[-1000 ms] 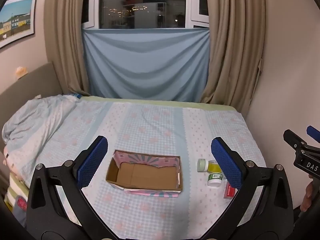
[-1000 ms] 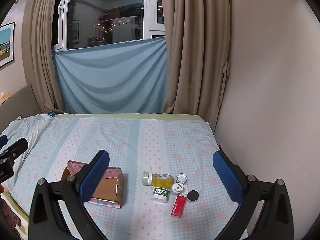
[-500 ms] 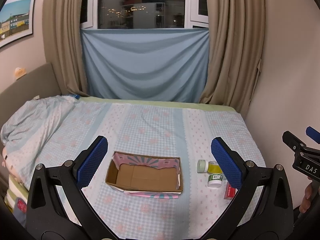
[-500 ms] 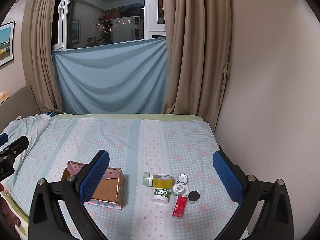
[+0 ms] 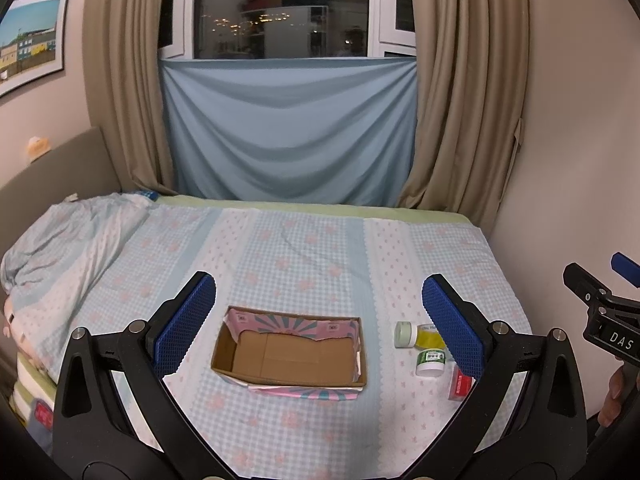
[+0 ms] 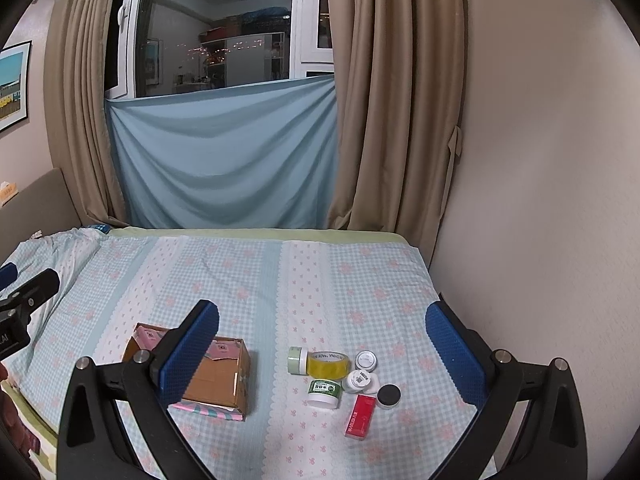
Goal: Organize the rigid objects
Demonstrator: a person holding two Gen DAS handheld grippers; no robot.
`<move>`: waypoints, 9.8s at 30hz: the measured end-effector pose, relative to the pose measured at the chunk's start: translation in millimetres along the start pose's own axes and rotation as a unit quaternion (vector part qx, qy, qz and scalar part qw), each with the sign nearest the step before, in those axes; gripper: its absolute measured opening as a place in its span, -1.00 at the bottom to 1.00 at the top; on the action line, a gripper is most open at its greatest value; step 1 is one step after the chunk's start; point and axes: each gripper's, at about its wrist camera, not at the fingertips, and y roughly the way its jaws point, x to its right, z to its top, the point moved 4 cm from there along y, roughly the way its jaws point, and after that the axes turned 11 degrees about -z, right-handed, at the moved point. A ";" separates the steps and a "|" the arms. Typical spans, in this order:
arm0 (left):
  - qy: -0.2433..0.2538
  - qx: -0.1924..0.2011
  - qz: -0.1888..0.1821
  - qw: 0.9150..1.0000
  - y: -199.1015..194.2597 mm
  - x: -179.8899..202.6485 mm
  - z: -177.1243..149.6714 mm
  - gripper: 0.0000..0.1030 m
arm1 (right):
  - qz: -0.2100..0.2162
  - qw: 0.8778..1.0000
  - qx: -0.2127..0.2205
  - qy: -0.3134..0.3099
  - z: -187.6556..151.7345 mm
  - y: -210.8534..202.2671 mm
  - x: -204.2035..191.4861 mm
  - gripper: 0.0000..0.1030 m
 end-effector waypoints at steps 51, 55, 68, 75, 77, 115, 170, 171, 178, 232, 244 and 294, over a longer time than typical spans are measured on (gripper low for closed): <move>-0.010 -0.018 -0.010 1.000 12.0 -2.2 1.4 0.99 | 0.000 1.000 -0.014 0.000 2.8 6.8 -0.3 0.99; -0.012 -0.037 -0.021 0.999 23.8 2.5 -1.8 0.99 | -0.006 1.000 -0.026 0.001 0.7 13.6 6.5 0.99; -0.023 -0.154 -0.067 0.985 137.5 74.0 -46.7 0.99 | -0.024 0.993 -0.120 -0.001 -42.1 100.3 72.8 0.99; -0.017 -0.241 -0.096 0.966 226.1 113.7 -101.4 0.99 | -0.022 0.983 -0.180 -0.008 -93.2 171.2 100.1 0.99; -0.021 -0.263 -0.110 0.958 252.1 122.7 -119.3 0.99 | -0.019 0.979 -0.201 -0.004 -111.5 193.4 105.9 0.99; -0.044 -0.465 -0.174 0.867 485.9 176.8 -314.6 0.33 | -0.044 0.884 -0.458 0.080 -288.0 426.5 91.4 0.05; -0.088 -0.311 -0.095 0.942 272.0 -209.0 -103.0 0.32 | 0.075 0.955 -0.285 -0.021 -70.1 193.7 -233.5 0.04; -0.086 -0.318 -0.096 0.939 278.4 -216.9 -105.9 0.32 | 0.076 0.953 -0.291 -0.026 -75.3 198.1 -247.3 0.04; -0.065 -0.359 -0.095 0.926 324.6 -238.6 -130.0 0.32 | 0.080 0.937 -0.334 -0.067 -113.2 229.0 -305.8 0.04; -0.058 -0.372 -0.092 0.922 319.7 -211.9 -135.0 0.99 | 0.136 0.922 -0.336 -0.132 -174.9 205.4 -296.1 1.00; -0.041 -0.324 -0.086 0.941 235.7 -196.4 -92.4 0.99 | 0.100 0.941 -0.310 -0.092 -132.7 131.1 -236.9 1.00; 0.135 -0.461 -0.144 0.865 482.1 137.8 -200.5 0.91 | -0.031 0.883 -0.455 0.109 -264.4 314.3 45.4 1.00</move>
